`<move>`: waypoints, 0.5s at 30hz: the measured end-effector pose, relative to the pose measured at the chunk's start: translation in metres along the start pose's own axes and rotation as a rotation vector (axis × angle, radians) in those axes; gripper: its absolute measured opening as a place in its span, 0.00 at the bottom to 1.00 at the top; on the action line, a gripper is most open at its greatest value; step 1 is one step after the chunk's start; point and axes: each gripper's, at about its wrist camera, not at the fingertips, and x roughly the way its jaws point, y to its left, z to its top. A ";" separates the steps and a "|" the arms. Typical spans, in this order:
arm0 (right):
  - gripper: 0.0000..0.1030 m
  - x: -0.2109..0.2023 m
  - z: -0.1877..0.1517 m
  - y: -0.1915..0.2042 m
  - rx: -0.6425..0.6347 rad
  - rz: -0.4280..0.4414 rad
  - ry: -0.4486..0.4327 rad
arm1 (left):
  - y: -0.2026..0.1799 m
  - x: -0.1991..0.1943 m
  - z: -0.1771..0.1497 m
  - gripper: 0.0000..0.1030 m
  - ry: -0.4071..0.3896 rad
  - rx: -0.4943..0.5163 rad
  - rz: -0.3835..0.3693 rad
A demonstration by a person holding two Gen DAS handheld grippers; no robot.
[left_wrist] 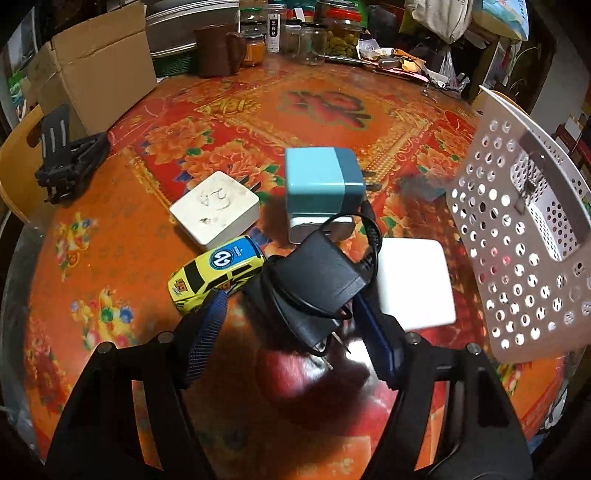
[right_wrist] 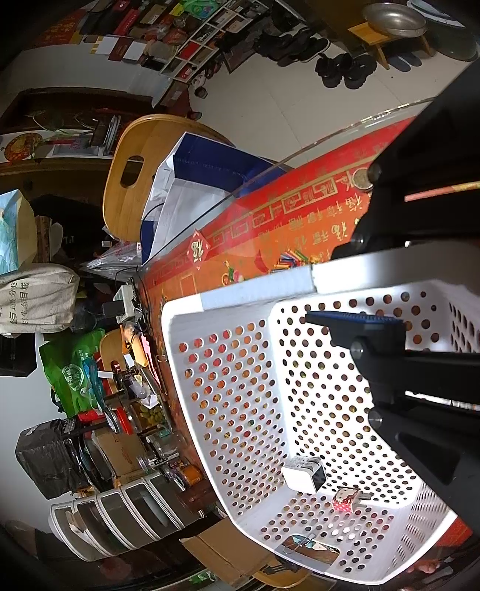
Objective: Organize rigid objects
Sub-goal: 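Grasp the black power adapter with cable using the left gripper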
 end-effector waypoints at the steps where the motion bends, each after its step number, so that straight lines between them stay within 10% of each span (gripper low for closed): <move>1: 0.14 0.000 0.000 0.000 0.000 0.000 0.000 | 0.001 0.003 0.001 0.67 0.006 -0.002 -0.008; 15: 0.14 0.000 0.000 0.001 -0.003 0.001 0.000 | -0.007 0.013 0.007 0.67 -0.029 0.019 0.005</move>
